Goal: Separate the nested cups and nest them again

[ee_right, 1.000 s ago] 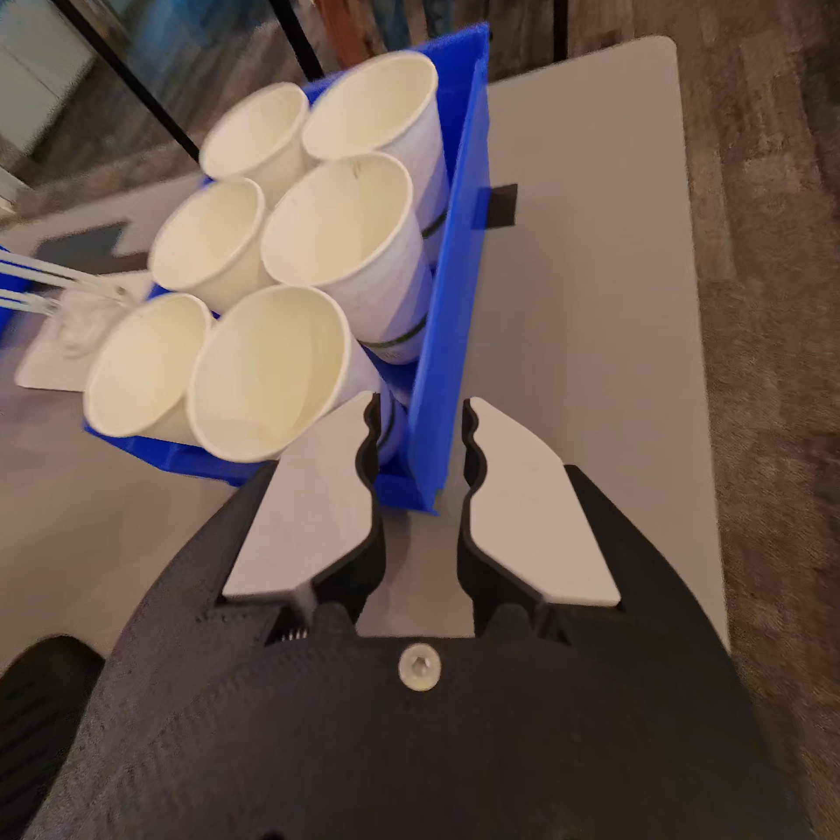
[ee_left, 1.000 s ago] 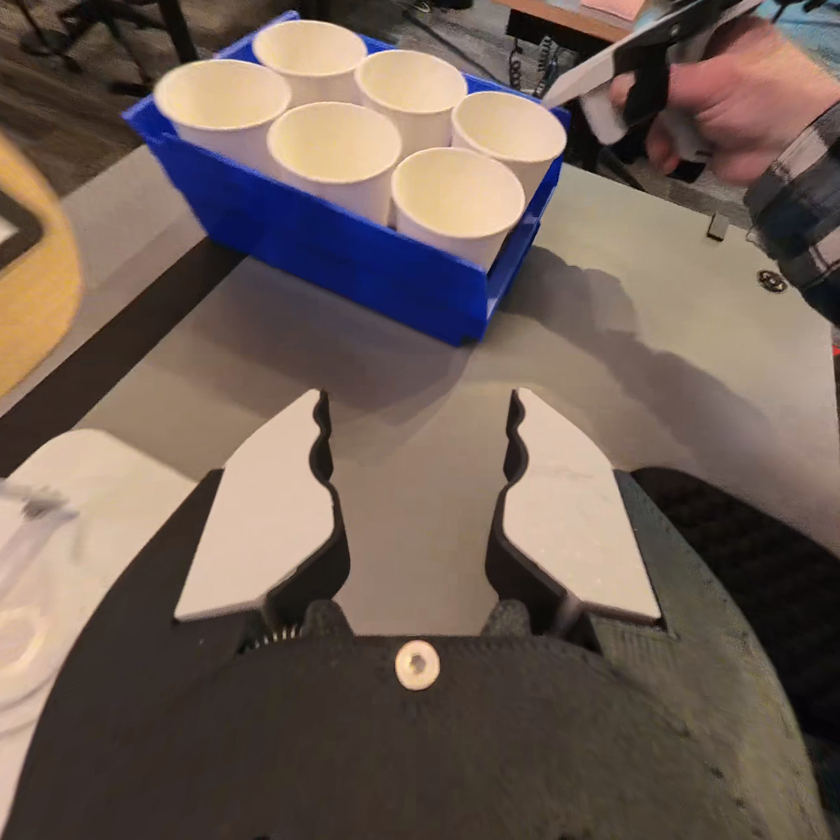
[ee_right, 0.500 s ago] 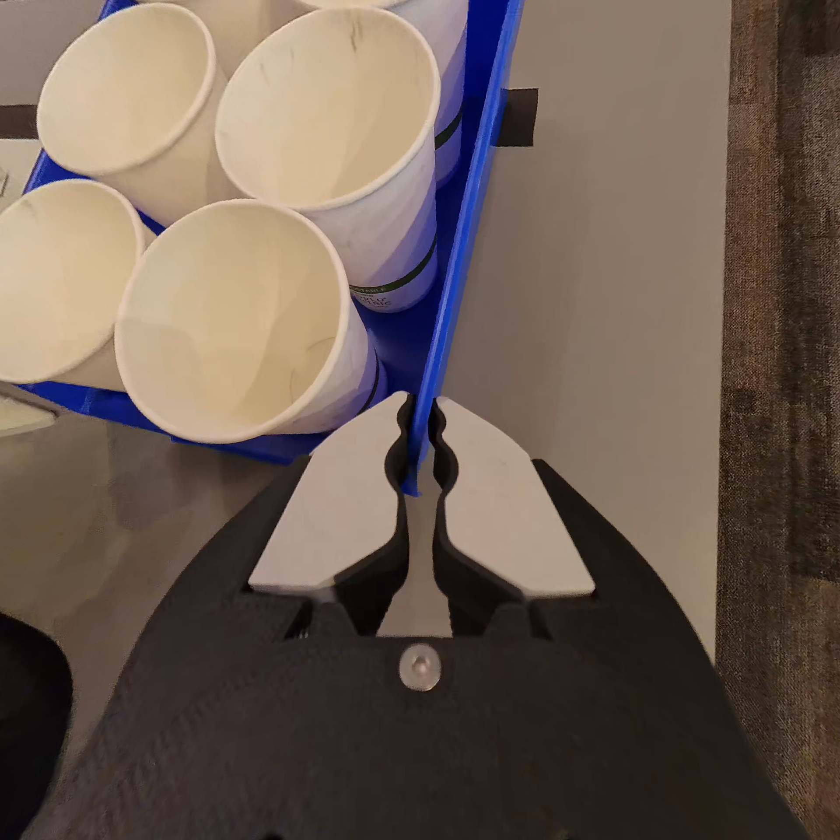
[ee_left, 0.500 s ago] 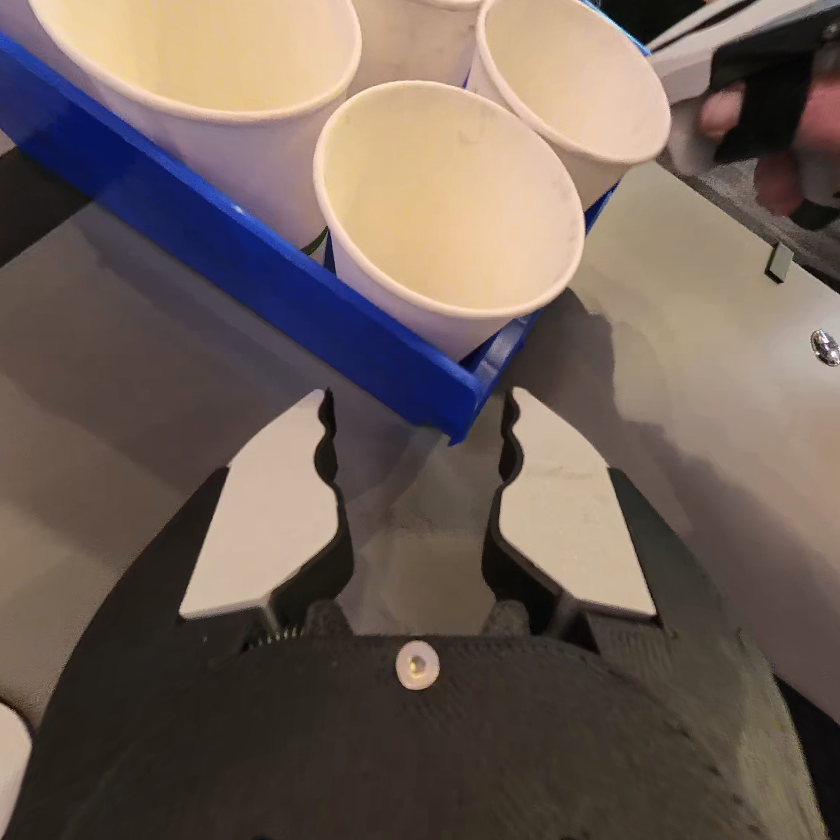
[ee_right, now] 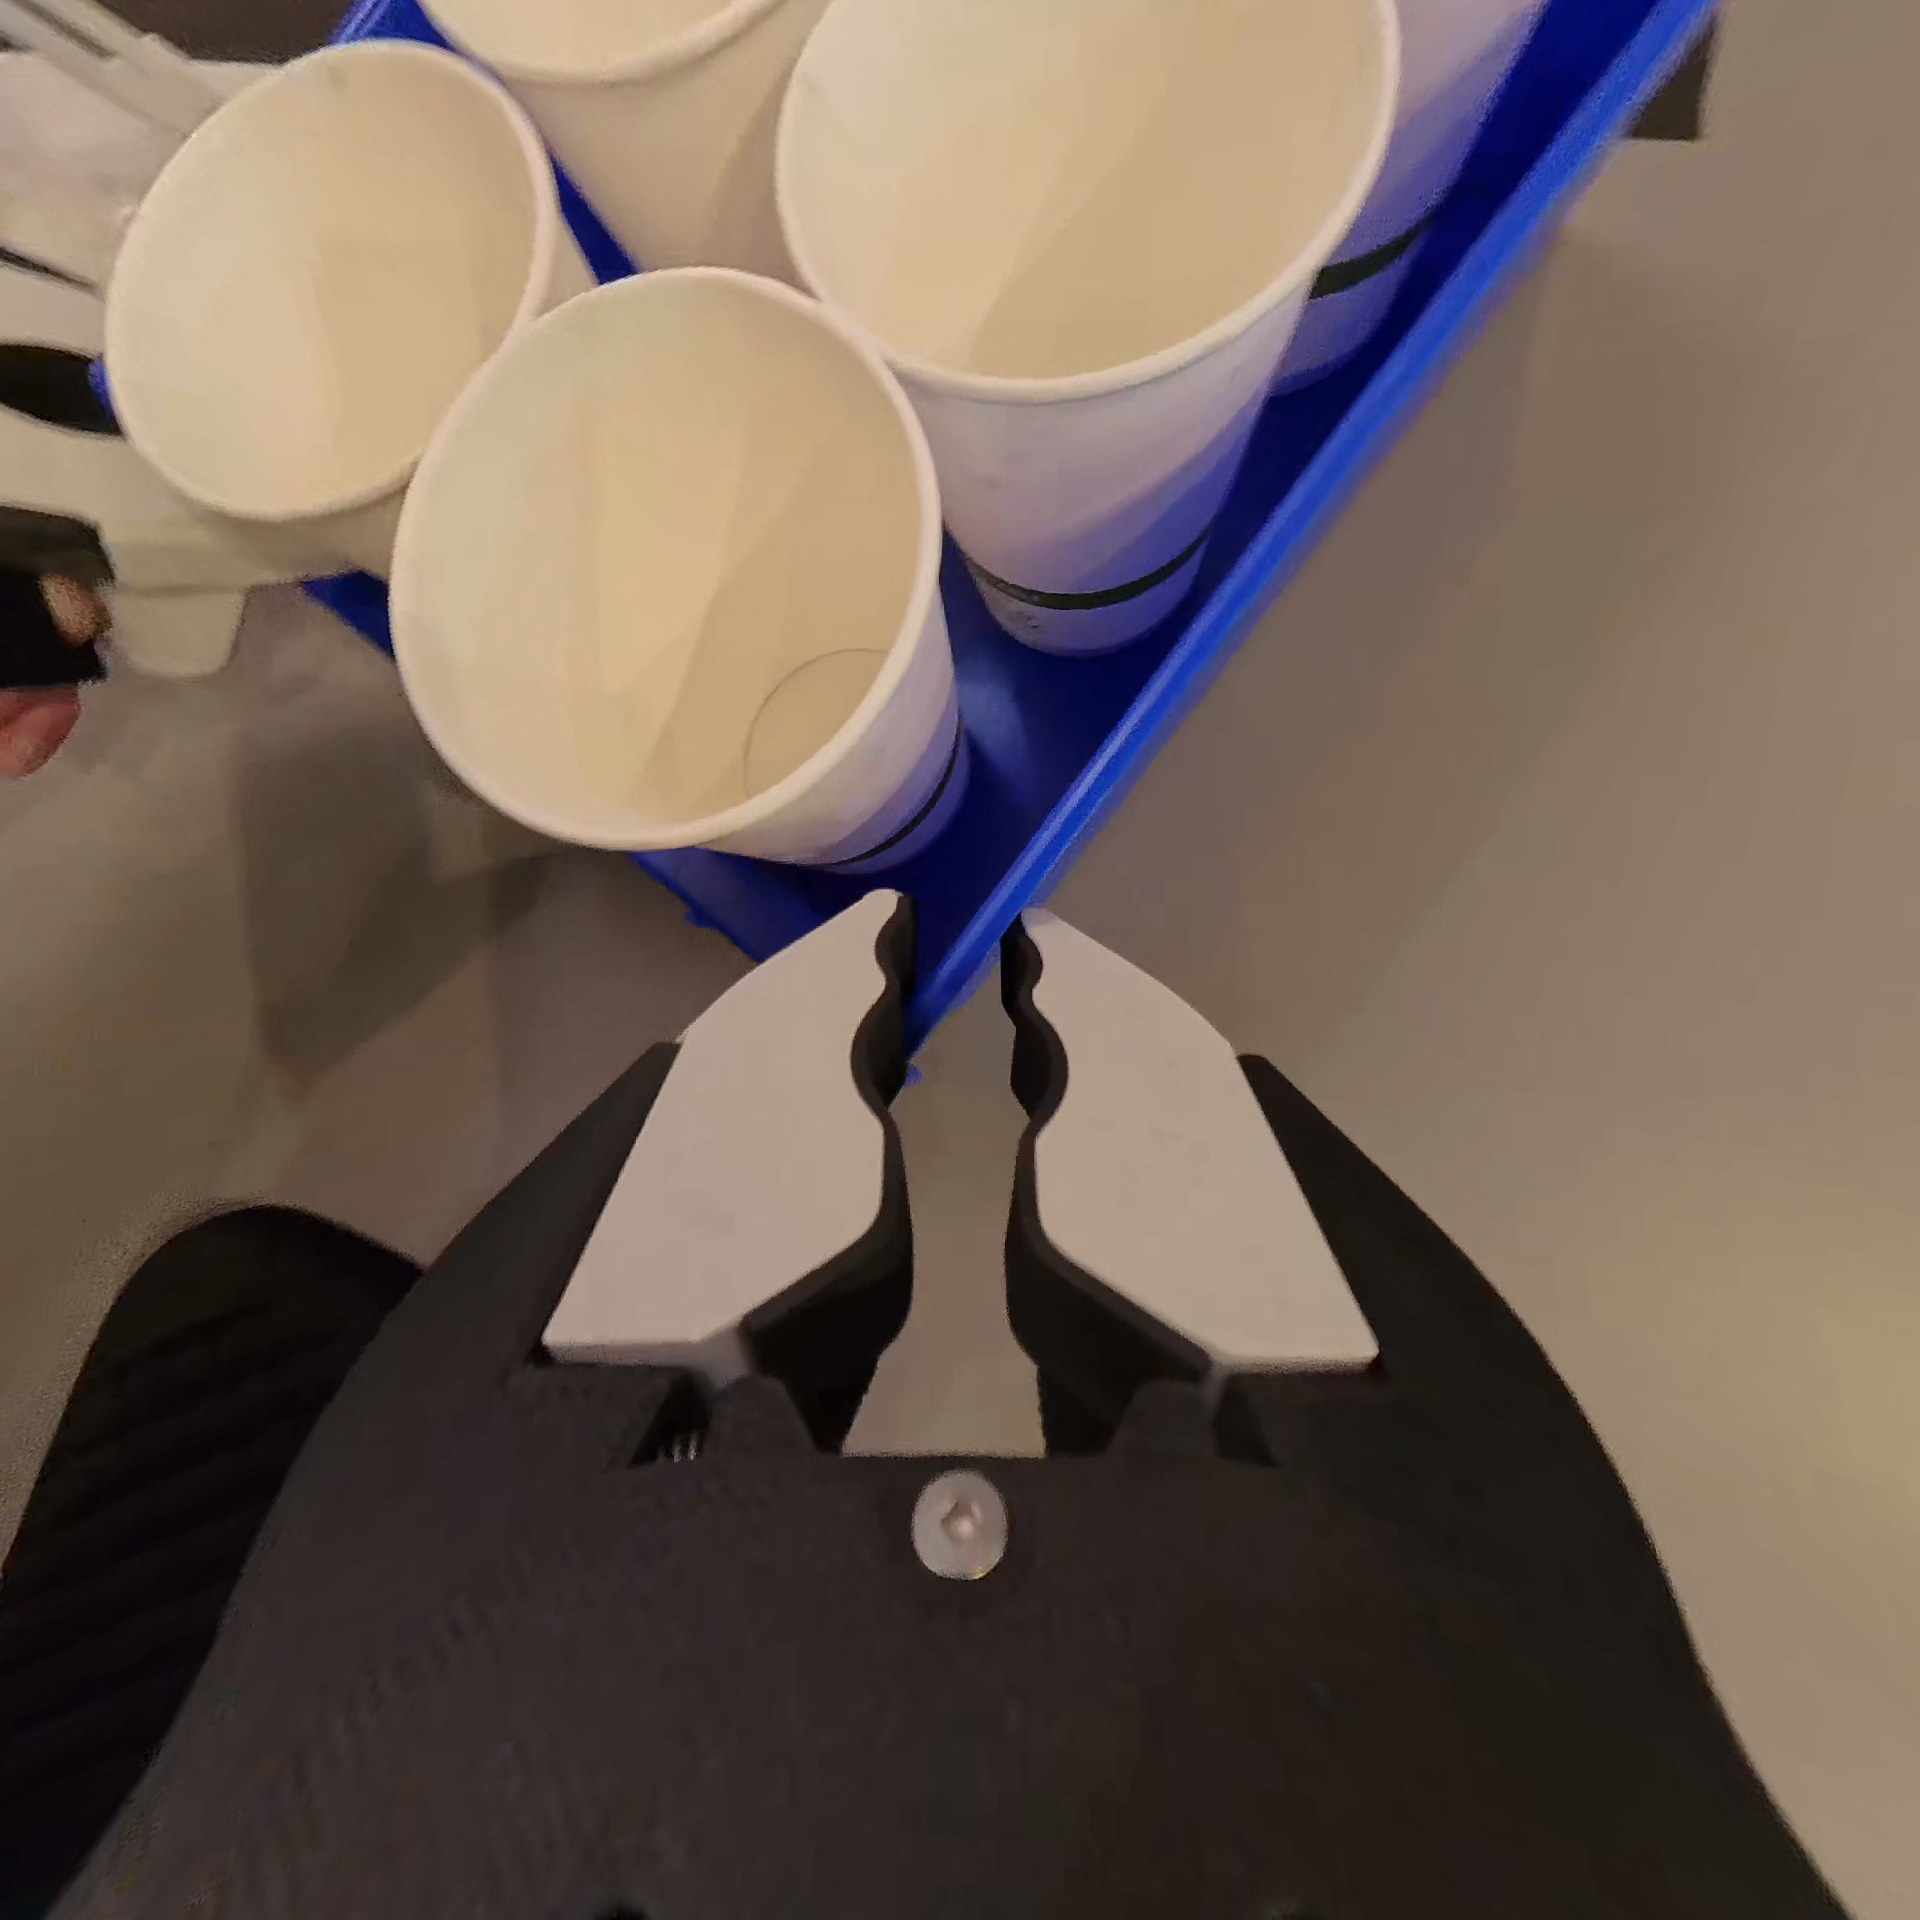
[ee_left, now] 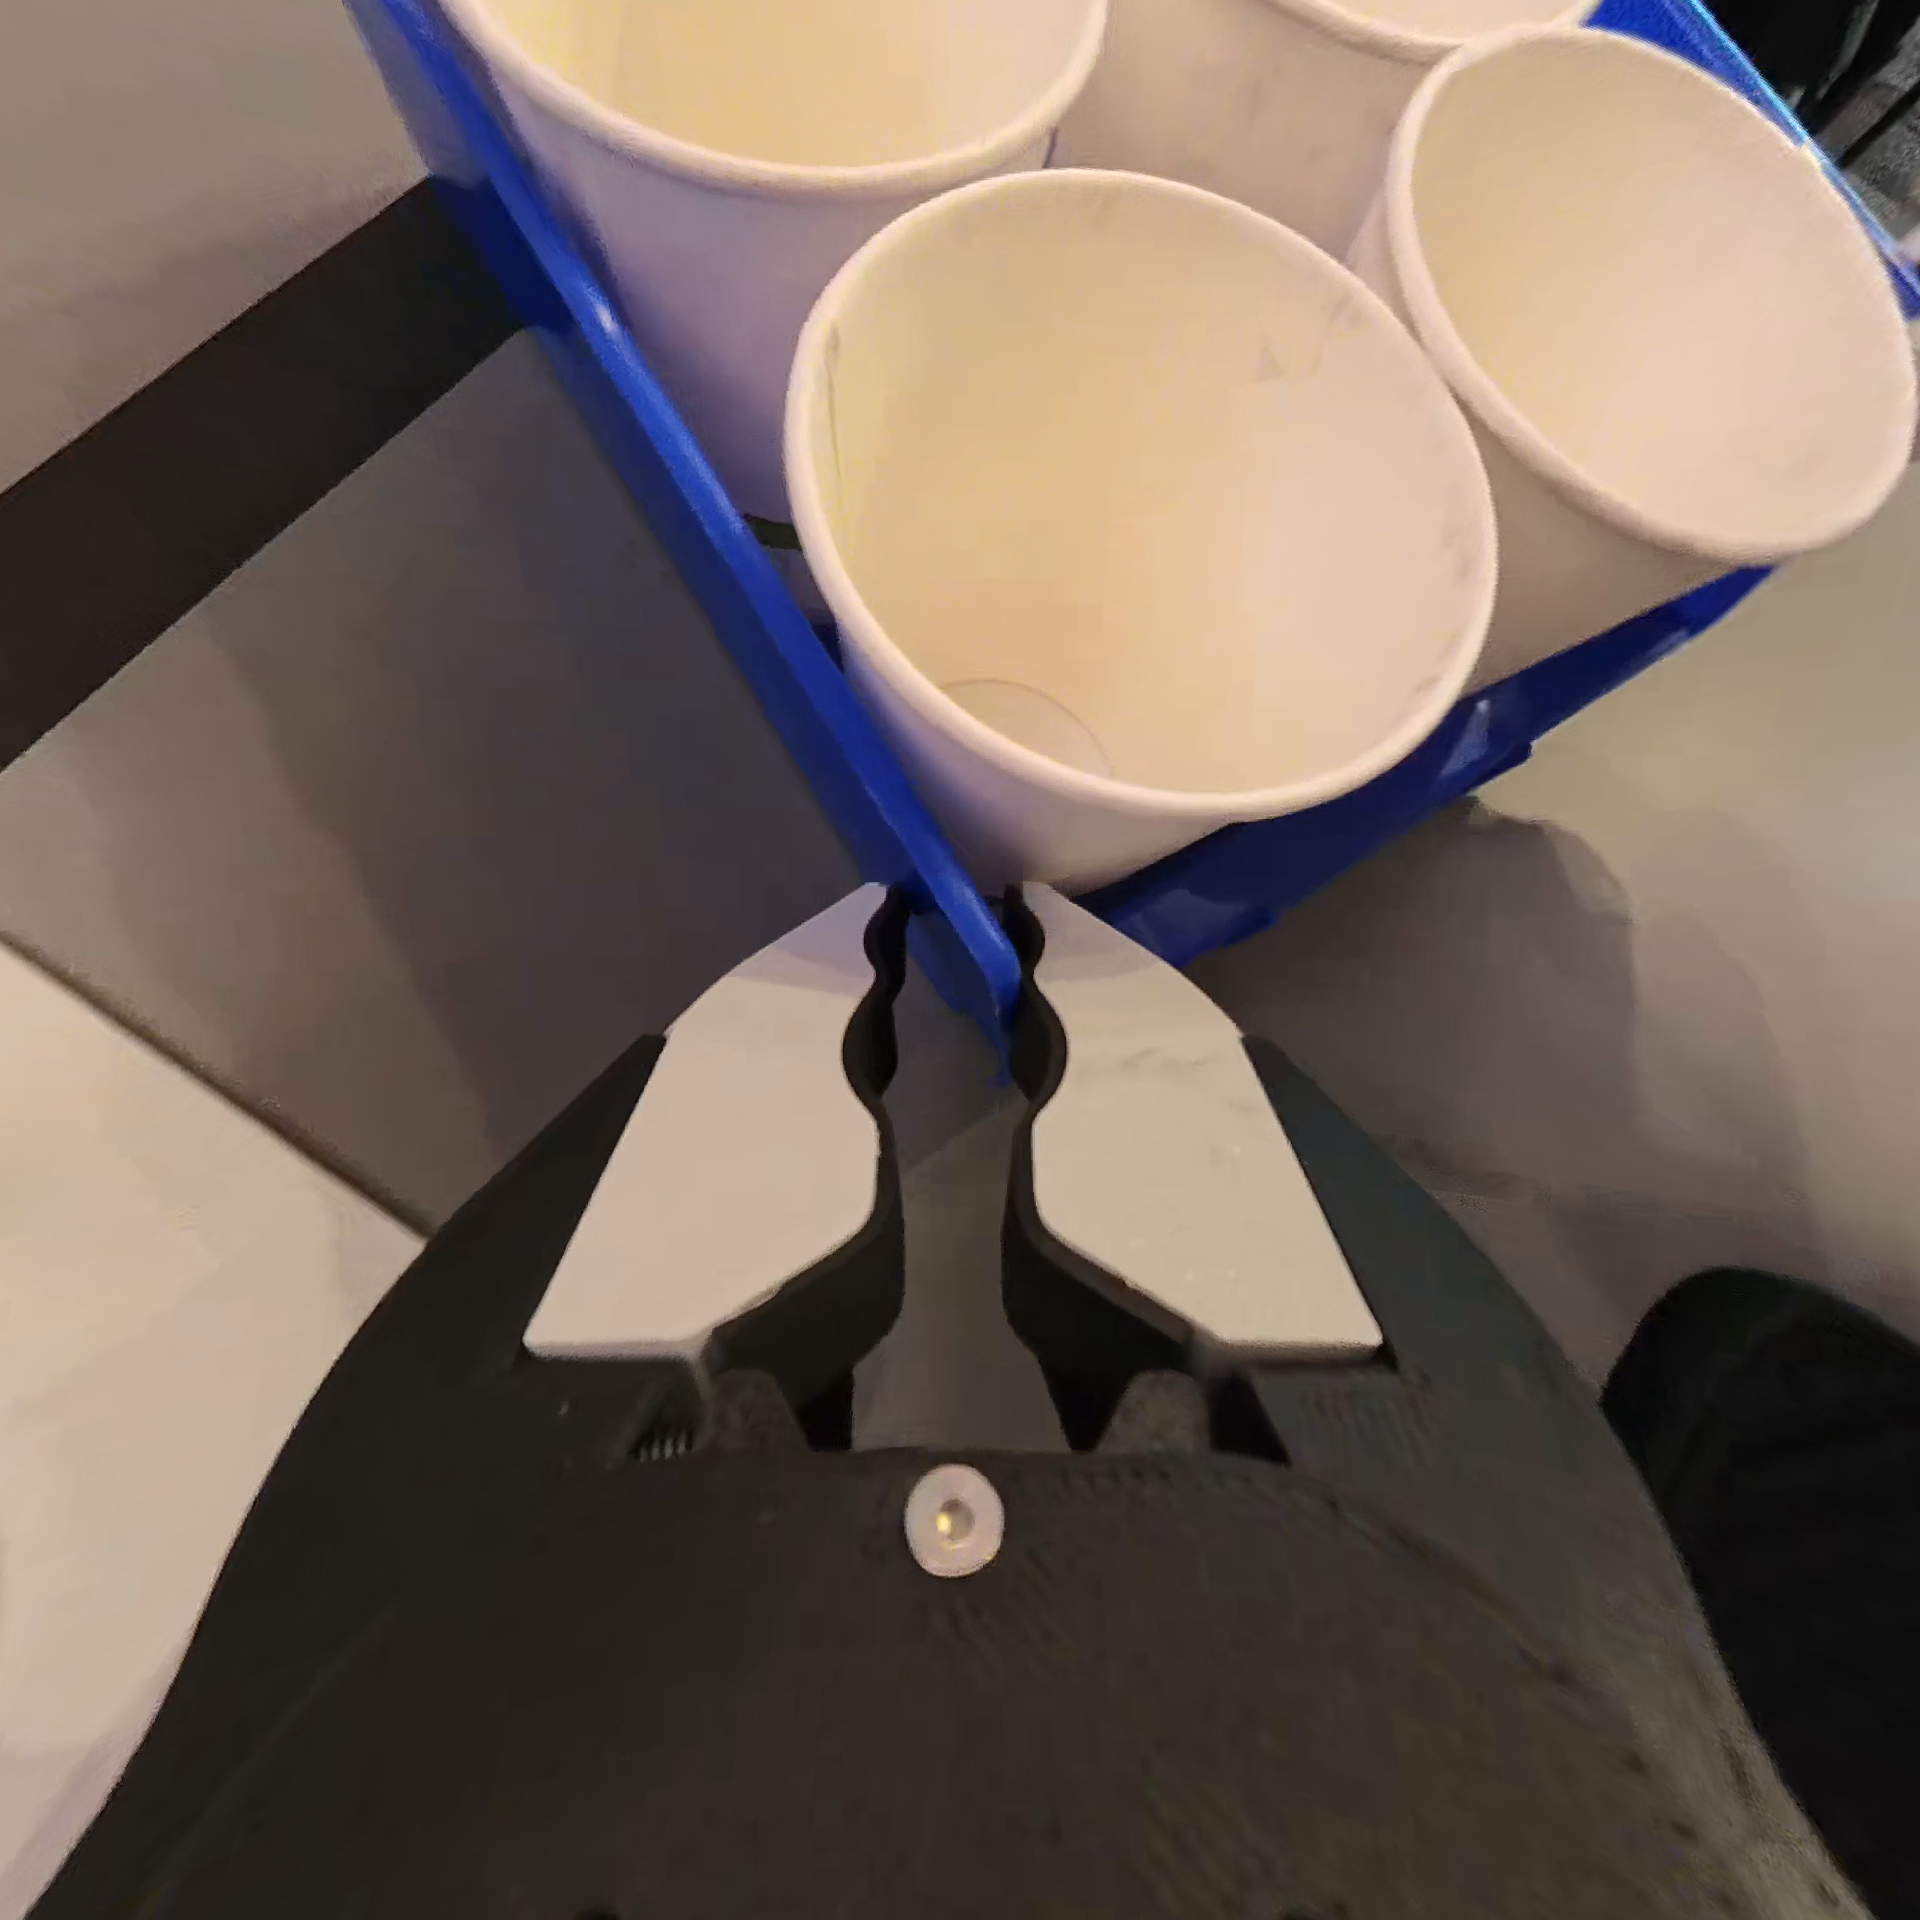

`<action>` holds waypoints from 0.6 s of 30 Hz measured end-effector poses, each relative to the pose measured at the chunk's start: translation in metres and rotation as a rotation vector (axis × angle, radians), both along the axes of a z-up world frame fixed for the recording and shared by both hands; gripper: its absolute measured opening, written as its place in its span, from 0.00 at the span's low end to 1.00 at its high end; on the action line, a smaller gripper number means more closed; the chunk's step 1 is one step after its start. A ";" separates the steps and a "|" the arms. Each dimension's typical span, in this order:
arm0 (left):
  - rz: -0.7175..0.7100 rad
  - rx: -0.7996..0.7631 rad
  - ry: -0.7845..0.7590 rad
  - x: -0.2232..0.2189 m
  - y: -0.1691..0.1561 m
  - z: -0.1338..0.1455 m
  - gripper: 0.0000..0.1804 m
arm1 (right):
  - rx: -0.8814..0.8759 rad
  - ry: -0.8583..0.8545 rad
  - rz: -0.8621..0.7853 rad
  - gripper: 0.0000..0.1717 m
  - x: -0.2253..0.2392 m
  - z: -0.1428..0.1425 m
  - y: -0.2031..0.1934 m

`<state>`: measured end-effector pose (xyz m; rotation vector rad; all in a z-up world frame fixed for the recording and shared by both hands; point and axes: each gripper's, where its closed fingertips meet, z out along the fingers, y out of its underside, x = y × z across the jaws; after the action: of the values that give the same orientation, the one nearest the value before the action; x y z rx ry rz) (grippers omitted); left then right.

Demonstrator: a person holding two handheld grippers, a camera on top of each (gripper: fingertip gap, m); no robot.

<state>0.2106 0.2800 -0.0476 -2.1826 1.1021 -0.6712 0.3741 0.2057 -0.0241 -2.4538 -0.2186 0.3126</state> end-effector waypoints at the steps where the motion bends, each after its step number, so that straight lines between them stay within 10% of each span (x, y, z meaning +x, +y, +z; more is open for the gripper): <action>1: -0.005 -0.002 0.002 -0.008 0.002 0.000 0.09 | -0.007 0.004 0.017 0.10 -0.011 0.000 -0.004; 18: -0.091 0.018 0.072 -0.144 -0.004 -0.002 0.02 | -0.160 0.444 0.414 0.12 -0.173 0.035 -0.099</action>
<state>0.0669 0.2763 -0.0498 -2.1672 1.2459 -0.6233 0.2010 0.1068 0.0111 -2.4019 -0.5221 1.0737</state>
